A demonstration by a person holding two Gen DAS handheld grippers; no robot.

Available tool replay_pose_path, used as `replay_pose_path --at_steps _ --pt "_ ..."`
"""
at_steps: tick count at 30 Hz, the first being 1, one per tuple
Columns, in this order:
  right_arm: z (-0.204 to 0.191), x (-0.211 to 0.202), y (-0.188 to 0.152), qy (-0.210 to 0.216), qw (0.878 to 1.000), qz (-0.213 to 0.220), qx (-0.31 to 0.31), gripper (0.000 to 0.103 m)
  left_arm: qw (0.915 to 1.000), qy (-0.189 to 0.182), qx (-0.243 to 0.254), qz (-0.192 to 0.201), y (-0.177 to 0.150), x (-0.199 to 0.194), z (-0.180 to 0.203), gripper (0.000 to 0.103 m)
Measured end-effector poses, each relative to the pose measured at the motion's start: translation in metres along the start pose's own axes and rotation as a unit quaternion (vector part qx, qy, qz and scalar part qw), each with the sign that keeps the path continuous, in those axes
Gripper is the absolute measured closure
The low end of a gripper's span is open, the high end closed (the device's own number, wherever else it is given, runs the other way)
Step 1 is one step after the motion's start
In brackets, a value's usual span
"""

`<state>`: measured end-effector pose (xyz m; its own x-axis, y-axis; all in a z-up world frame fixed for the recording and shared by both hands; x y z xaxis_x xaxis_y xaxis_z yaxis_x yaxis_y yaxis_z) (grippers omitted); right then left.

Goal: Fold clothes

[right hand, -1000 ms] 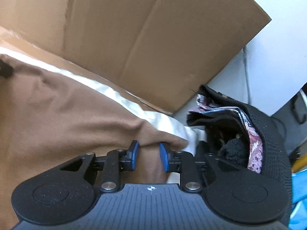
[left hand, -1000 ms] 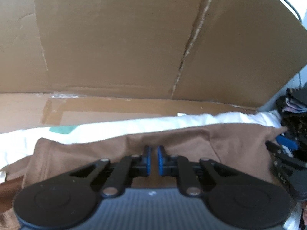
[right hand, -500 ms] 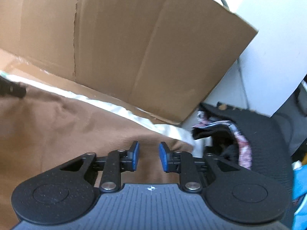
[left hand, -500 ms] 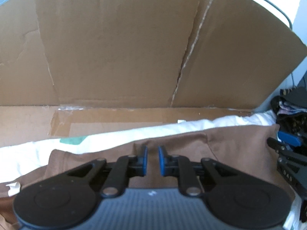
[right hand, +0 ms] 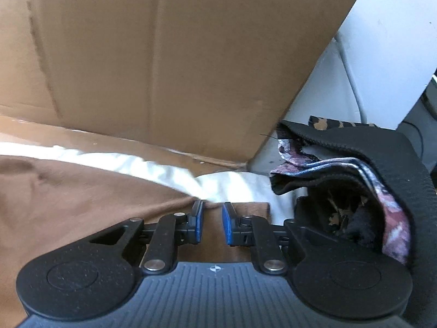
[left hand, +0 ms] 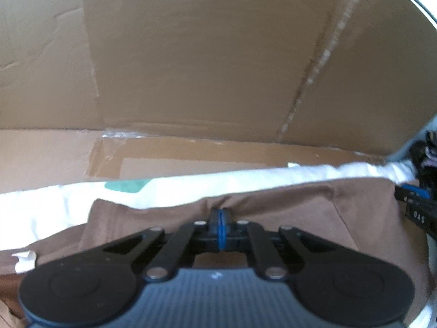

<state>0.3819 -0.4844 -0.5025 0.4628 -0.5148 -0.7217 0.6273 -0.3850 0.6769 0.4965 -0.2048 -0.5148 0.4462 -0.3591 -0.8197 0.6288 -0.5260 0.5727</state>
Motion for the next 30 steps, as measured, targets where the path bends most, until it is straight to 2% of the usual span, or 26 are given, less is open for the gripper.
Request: replay_pose_path --at_steps 3,5,10,13,19,24,30 --pt "0.0 0.0 0.004 -0.011 1.0 0.001 0.008 0.082 0.9998 -0.01 -0.012 0.01 0.003 -0.008 -0.002 0.099" --pt "0.002 -0.008 0.008 -0.009 1.0 0.004 0.015 0.082 0.9995 -0.019 -0.01 0.023 0.007 -0.022 -0.003 0.094" --pt "0.0 -0.032 0.01 0.024 0.999 0.005 0.03 0.081 0.9987 -0.03 0.0 0.041 0.004 -0.076 -0.014 0.093" --pt "0.0 -0.046 0.014 0.048 0.998 0.005 0.049 0.08 0.9991 -0.008 0.017 0.038 -0.008 -0.11 -0.032 0.093" --pt "-0.019 -0.079 0.019 0.086 0.996 0.002 0.037 0.078 0.9988 0.029 0.027 0.026 -0.033 -0.169 -0.074 0.093" --pt "-0.034 -0.107 0.023 0.119 0.993 0.0 0.026 0.076 0.997 0.068 0.035 0.0 -0.058 -0.22 -0.114 0.092" --pt "-0.063 -0.15 0.025 0.168 0.986 0.002 -0.008 0.072 0.9902 0.139 0.006 -0.017 -0.091 -0.293 -0.183 0.082"
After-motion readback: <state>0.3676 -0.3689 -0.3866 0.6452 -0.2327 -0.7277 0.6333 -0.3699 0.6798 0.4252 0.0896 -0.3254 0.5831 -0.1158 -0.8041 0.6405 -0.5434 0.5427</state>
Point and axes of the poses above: each gripper's, at about its wrist camera, not at the fingertips, and x roughly the way its jaws point, z to its right, y to its top, the point moved 9 cm from there along x, roughly the way its jaws point, and after that the axes turned 12 degrees about x, right-handed, at the moved point
